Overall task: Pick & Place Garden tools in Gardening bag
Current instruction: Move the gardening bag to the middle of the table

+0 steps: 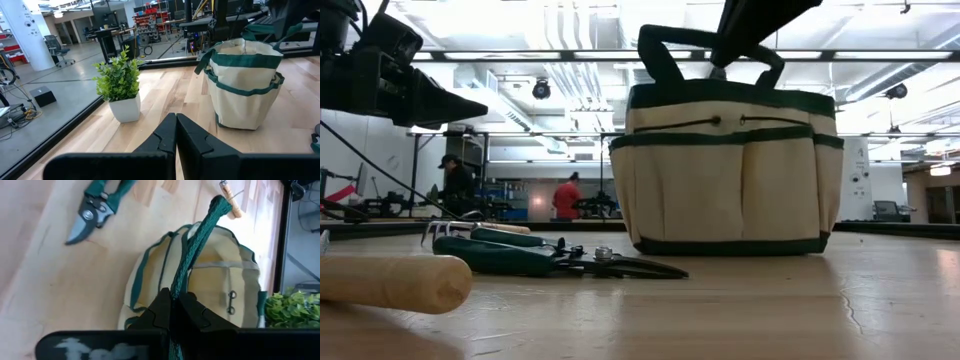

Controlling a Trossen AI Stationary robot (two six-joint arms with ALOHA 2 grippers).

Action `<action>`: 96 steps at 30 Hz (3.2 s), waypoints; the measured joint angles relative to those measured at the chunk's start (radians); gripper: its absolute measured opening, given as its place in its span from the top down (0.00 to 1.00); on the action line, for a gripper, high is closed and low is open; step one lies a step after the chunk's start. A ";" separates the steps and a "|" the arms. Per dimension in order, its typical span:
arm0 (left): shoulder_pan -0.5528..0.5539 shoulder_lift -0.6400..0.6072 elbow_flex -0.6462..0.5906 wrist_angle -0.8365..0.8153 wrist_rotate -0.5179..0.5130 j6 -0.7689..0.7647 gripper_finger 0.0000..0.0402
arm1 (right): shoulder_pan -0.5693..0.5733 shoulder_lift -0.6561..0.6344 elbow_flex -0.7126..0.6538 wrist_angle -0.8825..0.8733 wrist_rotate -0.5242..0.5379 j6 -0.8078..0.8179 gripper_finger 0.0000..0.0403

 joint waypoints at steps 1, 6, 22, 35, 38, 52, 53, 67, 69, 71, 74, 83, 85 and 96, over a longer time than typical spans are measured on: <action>0.000 0.000 0.000 0.000 0.000 0.000 0.97 | -0.005 0.000 0.000 -0.003 0.001 -0.003 0.98; 0.000 0.000 0.000 0.000 0.000 0.000 0.97 | -0.020 -0.002 0.000 -0.020 0.002 -0.006 0.98; 0.000 0.000 0.000 0.000 0.000 0.000 0.97 | -0.024 -0.066 -0.001 -0.039 0.066 0.012 0.98; 0.000 0.000 0.000 0.000 0.000 0.000 0.97 | -0.032 -0.073 -0.001 -0.042 0.045 0.062 0.98; 0.000 0.000 0.000 0.000 0.000 0.000 0.97 | -0.053 -0.074 -0.001 -0.042 -0.028 0.080 0.98; 0.000 0.000 0.000 0.000 0.000 0.000 0.97 | -0.157 -0.172 -0.002 -0.071 -0.220 0.206 0.98; 0.000 0.000 0.000 0.000 0.000 0.000 0.97 | -0.164 -0.176 -0.002 -0.071 -0.237 0.214 0.98; 0.000 0.000 0.000 0.000 0.000 0.000 0.97 | -0.259 -0.188 -0.002 -0.095 -0.432 0.255 0.98; 0.000 0.000 0.000 0.000 0.000 0.000 0.97 | -0.277 -0.188 -0.002 -0.114 -0.443 0.276 0.98; 0.000 0.000 0.000 0.000 0.000 0.000 0.97 | -0.298 -0.188 -0.003 -0.129 -0.495 0.305 0.98; 0.000 0.000 0.000 0.000 0.000 0.000 0.97 | -0.321 -0.188 -0.011 -0.131 -0.551 0.304 0.98; 0.000 0.000 0.000 0.000 0.000 0.000 0.97 | -0.364 -0.186 -0.013 -0.138 -0.657 0.300 0.98; 0.000 0.000 0.000 0.000 0.000 0.000 0.97 | -0.370 -0.183 -0.013 -0.144 -0.674 0.301 0.98; 0.000 0.000 0.000 0.000 0.000 0.000 0.97 | -0.414 -0.182 -0.067 -0.146 -0.756 0.371 0.98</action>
